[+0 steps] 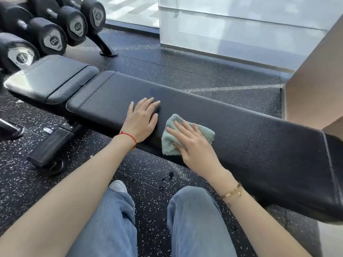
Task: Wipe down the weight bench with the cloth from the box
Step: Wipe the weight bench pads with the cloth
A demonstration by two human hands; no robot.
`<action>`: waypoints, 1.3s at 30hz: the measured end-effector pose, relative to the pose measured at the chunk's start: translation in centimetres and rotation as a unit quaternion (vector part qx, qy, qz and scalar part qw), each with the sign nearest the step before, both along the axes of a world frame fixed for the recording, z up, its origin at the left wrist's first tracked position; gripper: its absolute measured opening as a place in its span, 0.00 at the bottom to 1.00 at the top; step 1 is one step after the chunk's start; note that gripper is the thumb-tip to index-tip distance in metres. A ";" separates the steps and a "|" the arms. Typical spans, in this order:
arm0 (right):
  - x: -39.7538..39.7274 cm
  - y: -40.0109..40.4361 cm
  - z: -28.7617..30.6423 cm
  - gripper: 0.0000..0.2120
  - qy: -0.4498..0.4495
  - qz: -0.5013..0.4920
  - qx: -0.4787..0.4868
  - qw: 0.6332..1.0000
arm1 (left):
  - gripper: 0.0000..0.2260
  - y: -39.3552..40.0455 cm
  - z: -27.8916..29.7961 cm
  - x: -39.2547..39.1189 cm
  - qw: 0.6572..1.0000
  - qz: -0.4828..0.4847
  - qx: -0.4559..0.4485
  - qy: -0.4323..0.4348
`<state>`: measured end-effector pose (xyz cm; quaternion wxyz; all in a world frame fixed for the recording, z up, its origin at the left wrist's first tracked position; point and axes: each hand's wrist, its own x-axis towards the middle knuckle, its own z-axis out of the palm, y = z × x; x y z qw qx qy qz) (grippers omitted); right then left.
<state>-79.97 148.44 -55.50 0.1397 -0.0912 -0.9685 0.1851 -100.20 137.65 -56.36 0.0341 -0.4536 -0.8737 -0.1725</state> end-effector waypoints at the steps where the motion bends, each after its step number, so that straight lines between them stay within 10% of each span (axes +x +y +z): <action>1: 1.8 0.2 0.1 0.24 0.000 0.000 -0.001 1.000 | 0.23 0.3 0.1 0.2 1.000 -0.007 0.002 -0.004; 10: -0.7 10.5 0.5 0.21 -0.015 -0.236 -0.016 0.972 | 0.27 1.6 -0.3 1.9 0.998 -0.055 -0.023 0.002; 19: 5.7 2.9 0.5 0.24 -0.013 -0.032 -0.007 0.999 | 0.26 1.7 -0.3 2.3 0.999 -0.048 0.000 -0.007; 28: 2.7 12.7 0.7 0.22 -0.021 -0.278 -0.009 0.960 | 0.24 2.7 0.3 2.9 0.999 -0.054 0.004 0.006; 39: 12.8 6.4 0.2 0.24 0.002 -0.155 -0.018 0.988 | 0.20 7.7 0.7 9.0 0.995 -0.102 0.017 -0.013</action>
